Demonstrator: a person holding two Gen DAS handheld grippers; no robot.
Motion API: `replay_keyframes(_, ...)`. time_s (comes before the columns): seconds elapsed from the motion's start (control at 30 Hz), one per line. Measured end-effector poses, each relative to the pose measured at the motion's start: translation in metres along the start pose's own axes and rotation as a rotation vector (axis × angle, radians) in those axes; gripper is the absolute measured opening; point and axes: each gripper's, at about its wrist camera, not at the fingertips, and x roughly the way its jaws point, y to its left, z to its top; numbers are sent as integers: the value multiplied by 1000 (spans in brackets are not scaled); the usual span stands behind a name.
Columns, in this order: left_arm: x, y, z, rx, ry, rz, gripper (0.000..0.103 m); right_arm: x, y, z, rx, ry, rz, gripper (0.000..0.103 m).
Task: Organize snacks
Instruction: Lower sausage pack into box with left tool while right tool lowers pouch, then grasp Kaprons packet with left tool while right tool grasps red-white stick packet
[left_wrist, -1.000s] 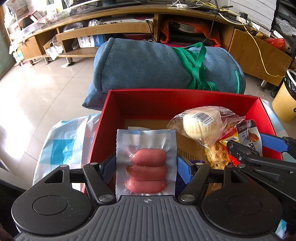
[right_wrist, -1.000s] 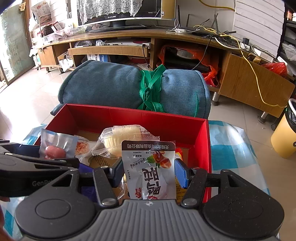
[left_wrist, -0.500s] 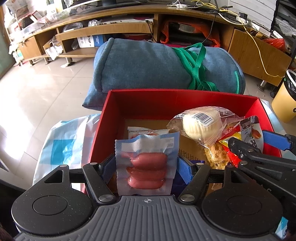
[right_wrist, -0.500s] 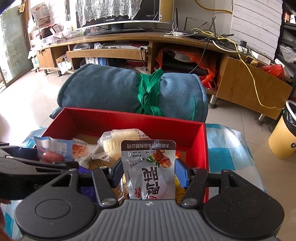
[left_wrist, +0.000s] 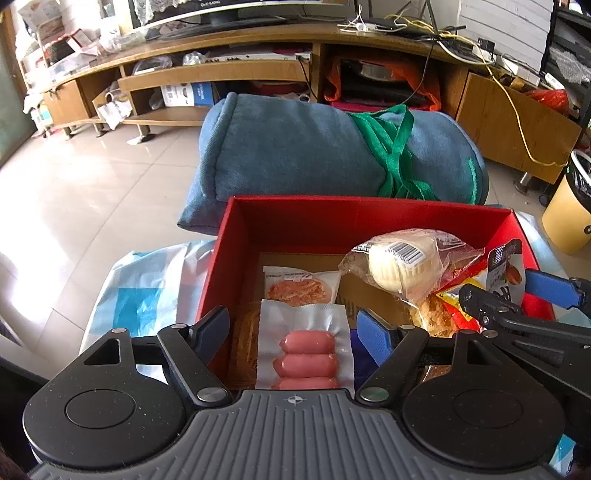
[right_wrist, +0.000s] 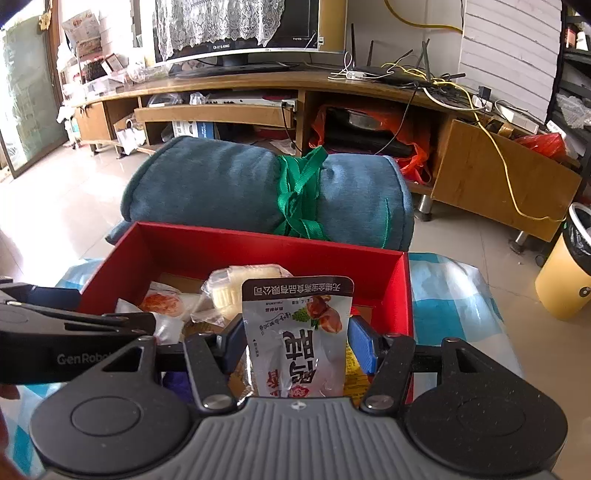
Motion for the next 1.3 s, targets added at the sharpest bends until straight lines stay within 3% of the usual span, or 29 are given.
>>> replay_keyframes(0.57,-16,18,-2,-16,-21,-5,83,-22,8,0,-10,-32,16,54)
replay_keyframes(0.93,-31,48,-36,12,24,-34,83,-53,24,-28,-80,-2,29,55)
replay_keyframes(1.1,-26,52,-56,44,89,-91,83,-69,37,-49,-121,25,63,55)
replay_keyframes(1.3,-22,41,-72,150,132,-184,84,-96,44,-65,-124,19,119,55)
